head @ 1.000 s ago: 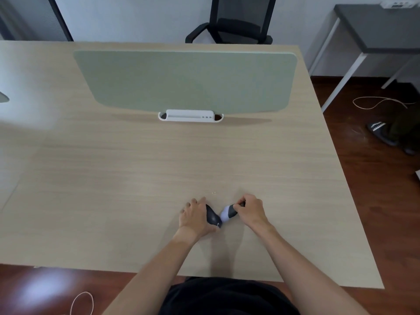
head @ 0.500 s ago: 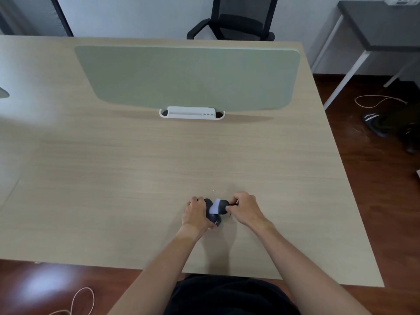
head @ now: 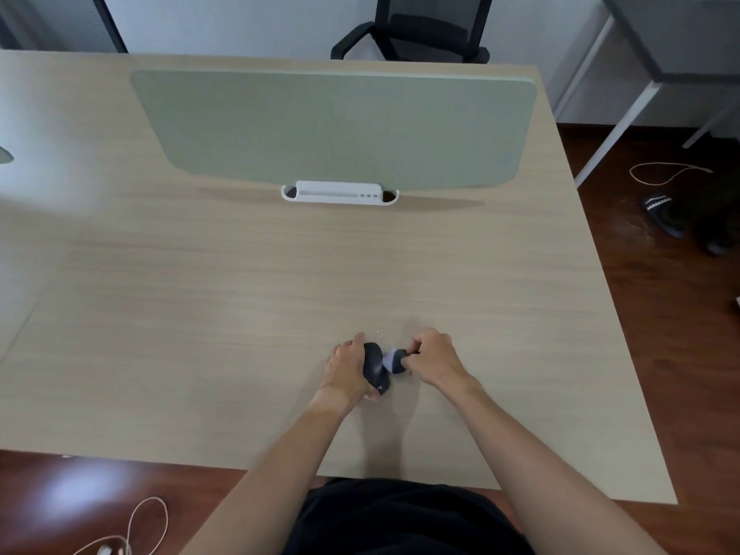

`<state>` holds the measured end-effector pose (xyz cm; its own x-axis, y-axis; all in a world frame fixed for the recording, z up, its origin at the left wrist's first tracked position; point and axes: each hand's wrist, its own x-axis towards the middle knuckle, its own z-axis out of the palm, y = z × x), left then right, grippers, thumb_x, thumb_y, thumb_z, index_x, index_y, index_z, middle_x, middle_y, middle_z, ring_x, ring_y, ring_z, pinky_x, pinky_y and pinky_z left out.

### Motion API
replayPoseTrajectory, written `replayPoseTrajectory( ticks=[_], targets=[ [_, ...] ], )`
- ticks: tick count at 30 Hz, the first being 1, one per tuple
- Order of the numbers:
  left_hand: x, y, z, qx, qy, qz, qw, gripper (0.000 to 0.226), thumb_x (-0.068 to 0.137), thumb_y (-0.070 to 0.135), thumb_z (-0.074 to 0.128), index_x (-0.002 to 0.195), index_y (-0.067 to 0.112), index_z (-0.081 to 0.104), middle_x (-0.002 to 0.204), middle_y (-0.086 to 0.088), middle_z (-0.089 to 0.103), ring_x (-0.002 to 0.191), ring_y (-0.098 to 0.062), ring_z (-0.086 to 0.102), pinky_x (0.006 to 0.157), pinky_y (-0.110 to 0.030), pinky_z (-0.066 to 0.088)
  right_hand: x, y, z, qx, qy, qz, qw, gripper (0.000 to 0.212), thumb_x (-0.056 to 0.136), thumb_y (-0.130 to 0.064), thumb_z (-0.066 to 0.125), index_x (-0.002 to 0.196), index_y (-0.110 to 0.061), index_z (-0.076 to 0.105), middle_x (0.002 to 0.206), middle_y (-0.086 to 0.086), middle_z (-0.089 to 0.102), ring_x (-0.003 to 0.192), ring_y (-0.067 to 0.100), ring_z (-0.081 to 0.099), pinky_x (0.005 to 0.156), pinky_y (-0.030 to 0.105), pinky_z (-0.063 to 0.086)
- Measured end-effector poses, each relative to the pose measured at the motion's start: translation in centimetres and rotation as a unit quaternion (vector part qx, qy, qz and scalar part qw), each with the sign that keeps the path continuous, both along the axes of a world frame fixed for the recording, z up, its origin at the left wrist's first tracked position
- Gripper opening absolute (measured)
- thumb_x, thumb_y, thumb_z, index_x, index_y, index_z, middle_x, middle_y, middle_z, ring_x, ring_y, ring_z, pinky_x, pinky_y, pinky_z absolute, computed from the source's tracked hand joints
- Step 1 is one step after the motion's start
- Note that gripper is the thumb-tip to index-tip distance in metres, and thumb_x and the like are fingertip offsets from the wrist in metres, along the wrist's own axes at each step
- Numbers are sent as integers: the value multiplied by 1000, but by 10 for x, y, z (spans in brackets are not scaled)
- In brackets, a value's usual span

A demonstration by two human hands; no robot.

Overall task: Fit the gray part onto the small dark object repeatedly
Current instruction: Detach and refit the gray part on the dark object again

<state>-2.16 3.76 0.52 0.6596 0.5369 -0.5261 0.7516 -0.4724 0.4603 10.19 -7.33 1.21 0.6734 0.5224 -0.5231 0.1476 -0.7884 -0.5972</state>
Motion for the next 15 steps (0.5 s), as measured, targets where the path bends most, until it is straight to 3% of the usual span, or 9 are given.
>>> replayPoseTrajectory(
  ticks=[3,5,7,9,12,15],
  targets=[
    [1,1,1,-19,-9,0,1000,120,50,12,91,147,8,20,120,-12,57,116,-31,53,87,-38,52,11,-2,3,0,-2,-5,1000,3,72,-5,64,73,-7,66,82,12,68,74,28,68,58,31,55],
    [2,1,3,-32,-15,-1,999,123,50,9,91,147,9,15,118,-11,56,112,-31,54,84,-39,54,11,2,3,56,-22,-51,997,2,77,-6,62,78,-5,63,84,15,67,70,25,64,49,24,50],
    [2,2,5,-38,-17,0,999,121,50,8,90,145,11,16,114,-11,56,108,-31,55,81,-40,55,4,9,7,94,-32,-66,993,3,83,-7,62,84,-4,61,84,11,64,66,11,53,46,15,42],
    [2,1,6,-38,-24,3,999,114,47,7,91,139,11,22,110,-11,57,104,-32,56,73,-39,55,-4,13,6,105,-42,-40,993,3,86,-6,62,84,-4,60,78,5,59,66,8,48,54,21,42],
    [1,1,5,-46,-32,14,998,109,42,5,90,130,12,27,105,-12,59,100,-35,58,64,-38,55,-7,11,1,87,-41,14,995,9,82,0,60,75,-3,55,70,4,54,63,20,46,57,30,41],
    [1,1,2,-49,-32,14,998,118,40,6,91,137,17,23,109,-11,58,101,-33,57,73,-47,58,8,7,5,49,-31,57,997,6,76,3,60,72,-1,60,73,9,59,63,23,50,55,29,43]
  ],
)
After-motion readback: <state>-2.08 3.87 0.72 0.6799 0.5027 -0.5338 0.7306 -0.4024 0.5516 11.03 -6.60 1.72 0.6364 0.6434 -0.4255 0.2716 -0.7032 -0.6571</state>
